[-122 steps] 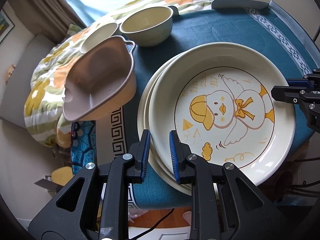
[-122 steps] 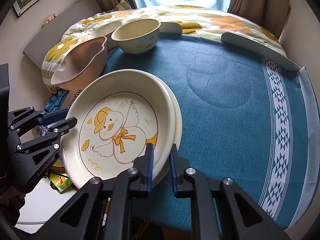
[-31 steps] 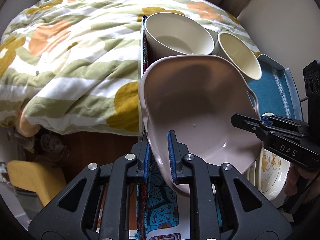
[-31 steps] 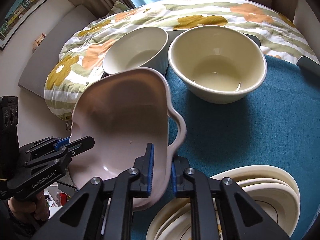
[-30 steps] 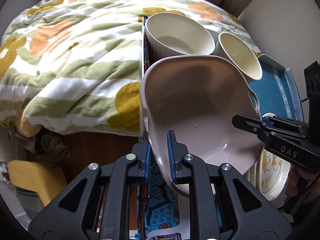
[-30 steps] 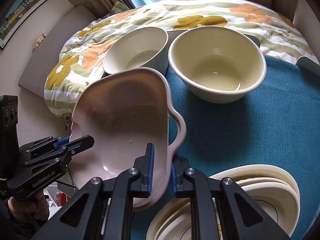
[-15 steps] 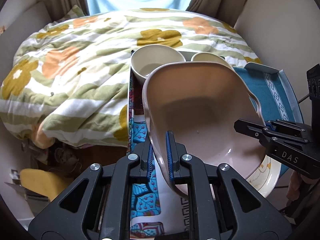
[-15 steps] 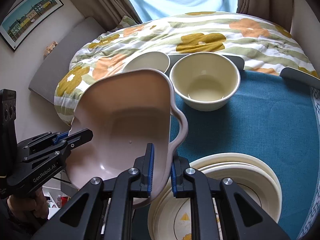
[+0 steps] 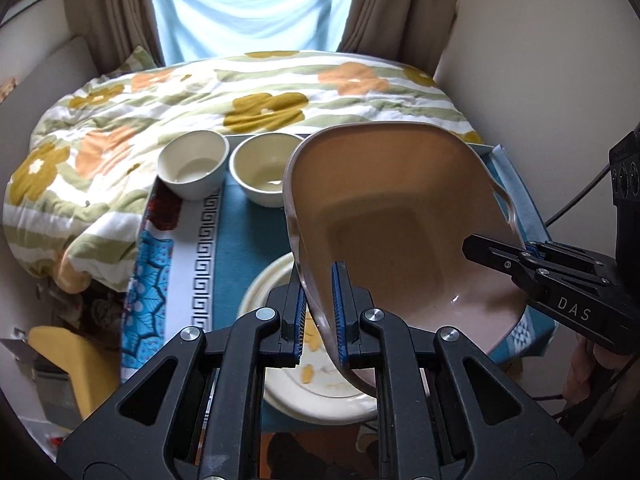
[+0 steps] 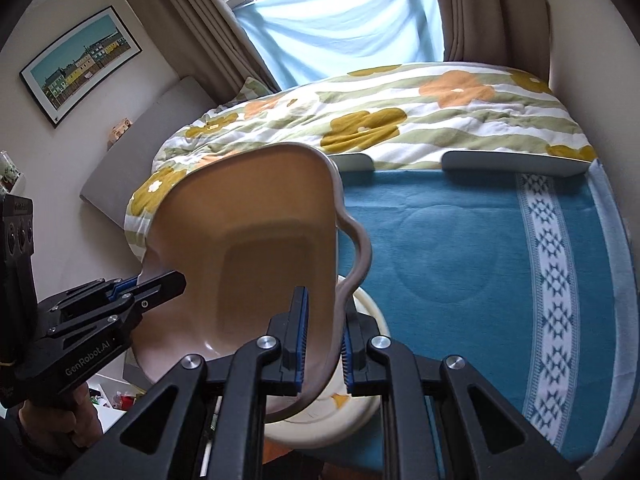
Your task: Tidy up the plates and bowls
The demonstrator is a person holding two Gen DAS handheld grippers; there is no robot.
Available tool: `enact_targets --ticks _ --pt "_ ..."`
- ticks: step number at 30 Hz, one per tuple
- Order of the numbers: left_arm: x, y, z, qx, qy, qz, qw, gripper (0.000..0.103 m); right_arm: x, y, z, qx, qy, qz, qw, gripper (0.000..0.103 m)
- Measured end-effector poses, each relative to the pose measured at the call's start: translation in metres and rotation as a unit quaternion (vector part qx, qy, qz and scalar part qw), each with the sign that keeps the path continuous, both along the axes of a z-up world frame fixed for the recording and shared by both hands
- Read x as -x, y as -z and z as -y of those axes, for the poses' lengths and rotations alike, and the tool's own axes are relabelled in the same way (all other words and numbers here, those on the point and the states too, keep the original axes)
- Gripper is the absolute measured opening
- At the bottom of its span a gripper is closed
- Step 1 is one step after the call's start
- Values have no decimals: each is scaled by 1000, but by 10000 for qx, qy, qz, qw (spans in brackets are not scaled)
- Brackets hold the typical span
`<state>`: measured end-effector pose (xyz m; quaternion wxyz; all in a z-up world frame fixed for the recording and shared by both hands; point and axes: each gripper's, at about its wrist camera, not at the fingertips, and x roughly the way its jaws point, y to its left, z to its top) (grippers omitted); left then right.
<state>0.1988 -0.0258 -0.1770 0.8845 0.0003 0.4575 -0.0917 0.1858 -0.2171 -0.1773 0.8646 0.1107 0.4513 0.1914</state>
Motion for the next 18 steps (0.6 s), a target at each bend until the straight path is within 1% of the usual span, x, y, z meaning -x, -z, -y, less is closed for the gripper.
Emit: enact_targets --ticks 4,7,10,13,15,18 --pt "13 2 57 99 144 40 9998 10 19 -5 53 89 165 96 9998 13" --pt "16 11 99 157 339 -4 9993 10 30 -2 93 167 358 116 9992 13" --pt "13 26 137 249 535 -174 9981 10 35 10 133 232 581 -12 9980 13" --pt "4 47 169 355 694 -396 9962 10 35 30 164 209 782 -220 9965 13" --pt "-3 62 184 419 755 -525 9949 10 34 44 178 229 865 -336 9954 13" --pt "-12 84 204 363 853 -670 9934 10 31 65 195 247 990 -472 9937 13"
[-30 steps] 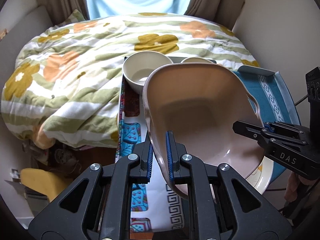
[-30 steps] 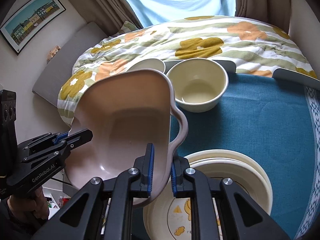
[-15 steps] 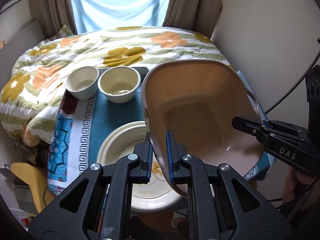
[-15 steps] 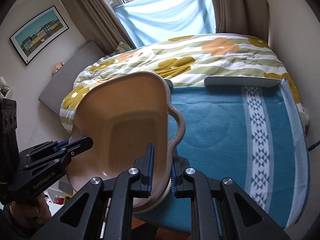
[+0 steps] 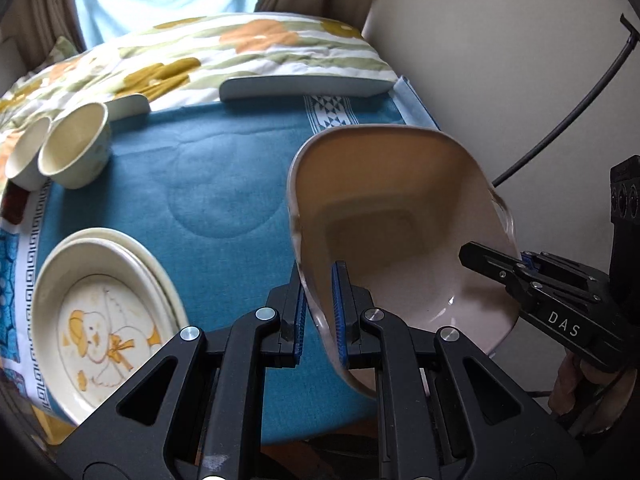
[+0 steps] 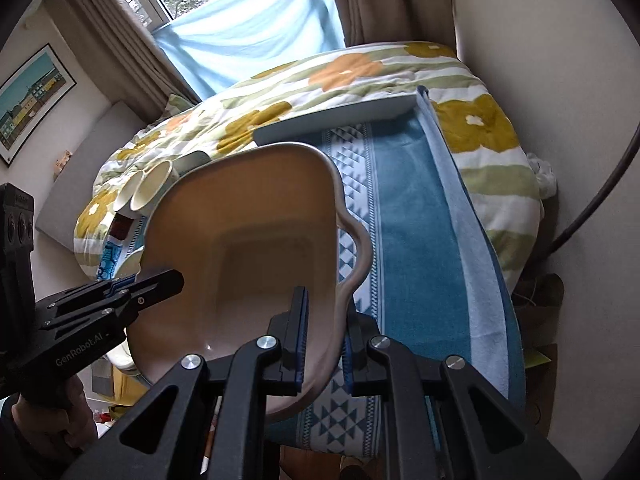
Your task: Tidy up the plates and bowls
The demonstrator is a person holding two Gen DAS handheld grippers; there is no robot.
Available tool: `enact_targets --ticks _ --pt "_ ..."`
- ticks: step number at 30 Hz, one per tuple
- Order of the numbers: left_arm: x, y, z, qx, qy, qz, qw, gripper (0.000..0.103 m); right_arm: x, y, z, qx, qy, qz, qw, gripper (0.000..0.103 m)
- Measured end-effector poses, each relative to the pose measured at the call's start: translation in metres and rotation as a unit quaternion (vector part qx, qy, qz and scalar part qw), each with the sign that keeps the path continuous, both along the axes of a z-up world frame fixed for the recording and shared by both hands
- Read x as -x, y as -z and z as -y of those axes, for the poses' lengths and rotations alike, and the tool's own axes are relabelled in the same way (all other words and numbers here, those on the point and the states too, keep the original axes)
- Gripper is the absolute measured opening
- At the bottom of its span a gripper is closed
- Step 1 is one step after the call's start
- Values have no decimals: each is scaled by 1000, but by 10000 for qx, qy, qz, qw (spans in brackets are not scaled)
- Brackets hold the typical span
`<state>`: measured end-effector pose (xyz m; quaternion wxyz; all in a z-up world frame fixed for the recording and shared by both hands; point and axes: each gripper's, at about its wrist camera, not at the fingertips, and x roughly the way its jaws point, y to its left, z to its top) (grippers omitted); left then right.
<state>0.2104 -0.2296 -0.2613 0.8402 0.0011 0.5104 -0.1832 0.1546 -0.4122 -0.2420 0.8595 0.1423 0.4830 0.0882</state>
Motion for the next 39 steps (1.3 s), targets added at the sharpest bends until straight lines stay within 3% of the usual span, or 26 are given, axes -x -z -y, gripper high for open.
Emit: enact_targets --ticks 8,20,22,24,25,26,28,29,39 --pt "-8 41 19 -96 94 -253 9996 10 -1 38 16 20 82 -183 9998 13" --pt "-10 51 21 -239 102 -277 9993 12 -6 49 25 -231 136 -258 9993 13" --pt "-9 52 25 -377 139 -246 9989 23 -7 51 27 -329 170 -311 9988 13" --pt "-8 52 27 -522 117 -150 9985 71 -8 52 26 -345 176 -339 9987 14" --pt "-7 50 26 -546 83 -63 9985 79 -7 52 25 -336 190 -328 9987 17" --pt "-5 47 25 -506 74 30 9987 81 -7 52 25 -337 204 -319 9987 22" --pt "-4 46 24 -480 79 55 9988 81 -5 52 26 -412 239 -267 9985 47" --pt "-4 46 24 -514 80 52 9986 81 -5 51 27 -466 263 -236 9983 50" --pt "11 13 11 -553 -23 369 9978 81 4 18 25 -371 351 158 9986 51"
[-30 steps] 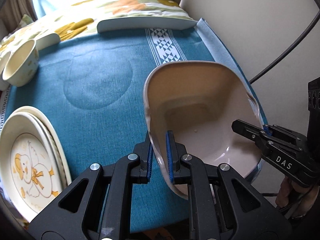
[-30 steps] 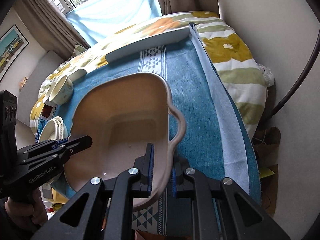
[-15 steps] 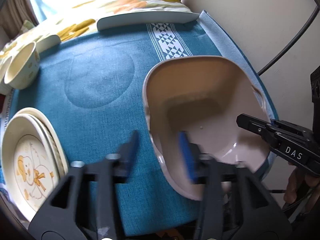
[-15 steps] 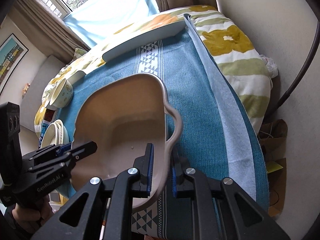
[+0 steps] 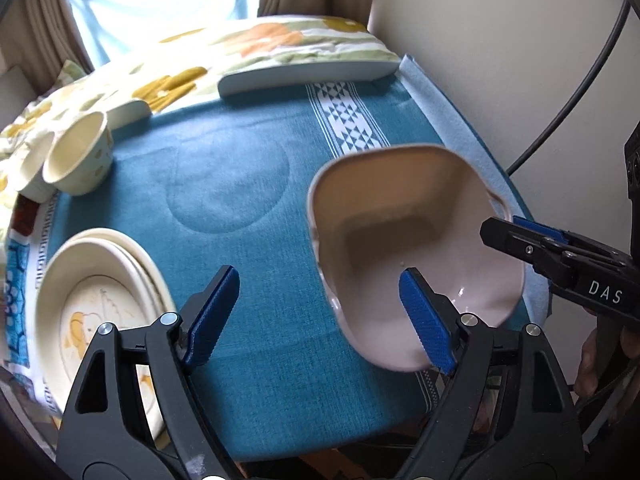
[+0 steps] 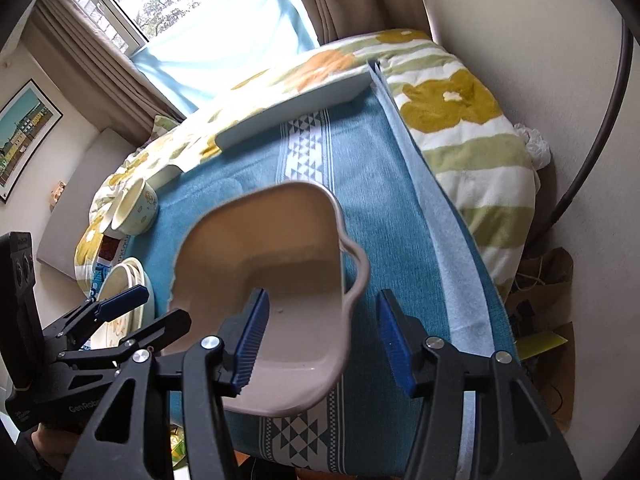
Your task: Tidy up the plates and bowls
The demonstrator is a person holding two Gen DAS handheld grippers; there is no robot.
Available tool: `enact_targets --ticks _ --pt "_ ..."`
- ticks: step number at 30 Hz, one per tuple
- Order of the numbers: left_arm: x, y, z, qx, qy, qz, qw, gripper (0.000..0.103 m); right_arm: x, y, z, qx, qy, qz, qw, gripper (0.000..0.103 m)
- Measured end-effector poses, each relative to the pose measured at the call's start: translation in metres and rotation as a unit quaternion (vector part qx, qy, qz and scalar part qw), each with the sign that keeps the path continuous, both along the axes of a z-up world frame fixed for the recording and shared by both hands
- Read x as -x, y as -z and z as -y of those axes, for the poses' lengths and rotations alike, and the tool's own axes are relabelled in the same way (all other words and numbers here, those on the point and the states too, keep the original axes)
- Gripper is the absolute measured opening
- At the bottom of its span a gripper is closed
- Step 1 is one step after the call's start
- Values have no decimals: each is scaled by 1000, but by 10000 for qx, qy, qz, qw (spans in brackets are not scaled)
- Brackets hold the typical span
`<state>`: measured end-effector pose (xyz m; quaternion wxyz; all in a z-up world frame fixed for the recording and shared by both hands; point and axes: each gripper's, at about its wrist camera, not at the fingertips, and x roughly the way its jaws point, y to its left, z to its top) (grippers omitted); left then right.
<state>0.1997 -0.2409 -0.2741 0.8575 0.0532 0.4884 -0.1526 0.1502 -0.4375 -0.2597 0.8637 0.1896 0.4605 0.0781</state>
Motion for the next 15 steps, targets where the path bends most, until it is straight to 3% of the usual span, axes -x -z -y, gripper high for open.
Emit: enact_targets --ticks 15 --pt "32 -91 -84 22 -736 774 9943 81 -3 -90 -45 102 -395 809 9959 51"
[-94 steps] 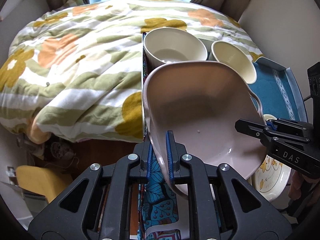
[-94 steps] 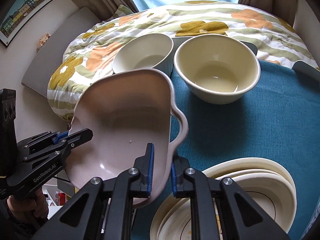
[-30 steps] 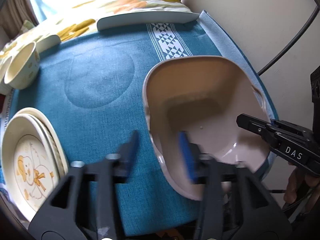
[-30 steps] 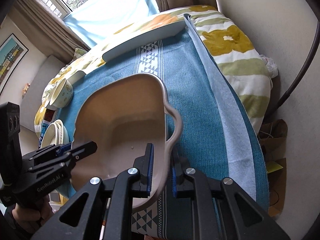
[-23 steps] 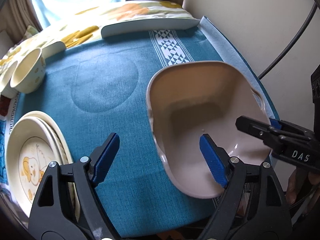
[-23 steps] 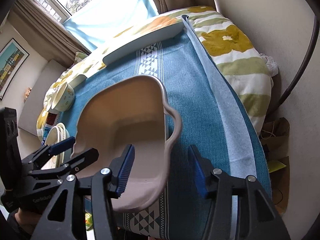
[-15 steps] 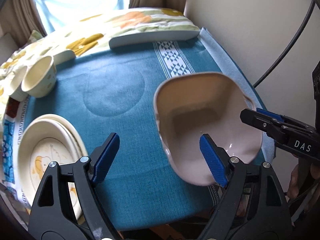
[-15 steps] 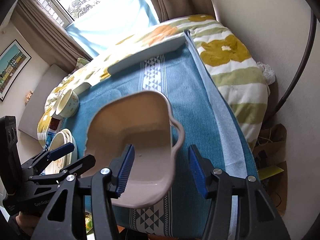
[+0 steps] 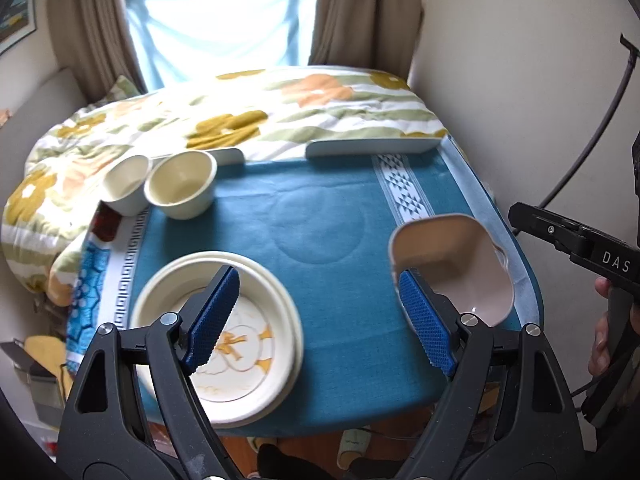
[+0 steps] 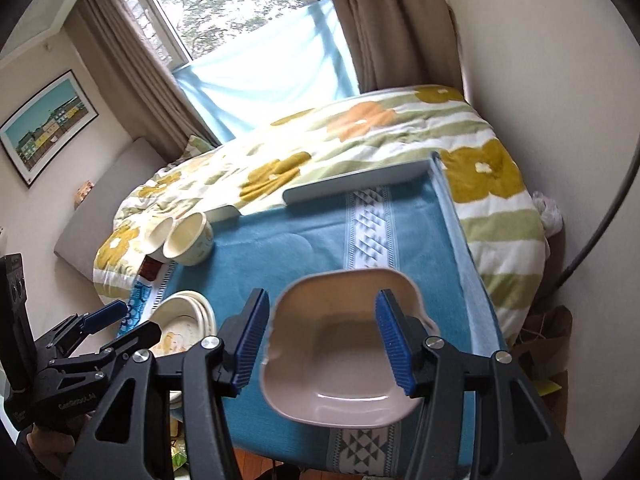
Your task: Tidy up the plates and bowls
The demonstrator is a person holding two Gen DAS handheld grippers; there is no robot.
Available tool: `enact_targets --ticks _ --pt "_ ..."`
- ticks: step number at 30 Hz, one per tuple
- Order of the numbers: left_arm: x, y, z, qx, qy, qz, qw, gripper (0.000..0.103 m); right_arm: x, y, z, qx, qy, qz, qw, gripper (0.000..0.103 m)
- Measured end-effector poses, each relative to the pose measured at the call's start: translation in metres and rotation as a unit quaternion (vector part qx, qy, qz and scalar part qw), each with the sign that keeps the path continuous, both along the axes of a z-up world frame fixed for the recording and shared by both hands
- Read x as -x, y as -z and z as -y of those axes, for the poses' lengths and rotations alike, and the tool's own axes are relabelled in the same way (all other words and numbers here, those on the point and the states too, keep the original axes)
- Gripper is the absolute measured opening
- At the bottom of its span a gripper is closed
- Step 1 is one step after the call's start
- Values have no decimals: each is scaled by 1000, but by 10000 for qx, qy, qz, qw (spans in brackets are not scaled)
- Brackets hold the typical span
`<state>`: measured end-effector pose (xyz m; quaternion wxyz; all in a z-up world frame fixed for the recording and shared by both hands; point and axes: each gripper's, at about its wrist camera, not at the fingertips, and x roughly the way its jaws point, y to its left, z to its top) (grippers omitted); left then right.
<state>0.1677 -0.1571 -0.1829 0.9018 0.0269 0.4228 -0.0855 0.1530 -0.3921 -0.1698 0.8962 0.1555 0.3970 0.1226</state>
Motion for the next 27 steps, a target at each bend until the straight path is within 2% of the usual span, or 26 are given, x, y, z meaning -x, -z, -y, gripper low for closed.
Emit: enact_targets --ticks 6,15,21,27 --pt "10 -18 -47 -29 -453 115 9989 81 -11 -19 -44 -42 -495 194 9986 51" --pt "-4 -17 -143 91 -1138 -5 9935 81 -53 -29 -135 -48 -1097 241 9937 51" --pt "-51 0 -199 338 -1271 -307 9908 81 -95 -21 -193 39 -1262 14 9920 51" --pt "-126 33 -231 889 -1156 -800 9861 81 -151 -2 -232 191 -1206 -431 9916 51"
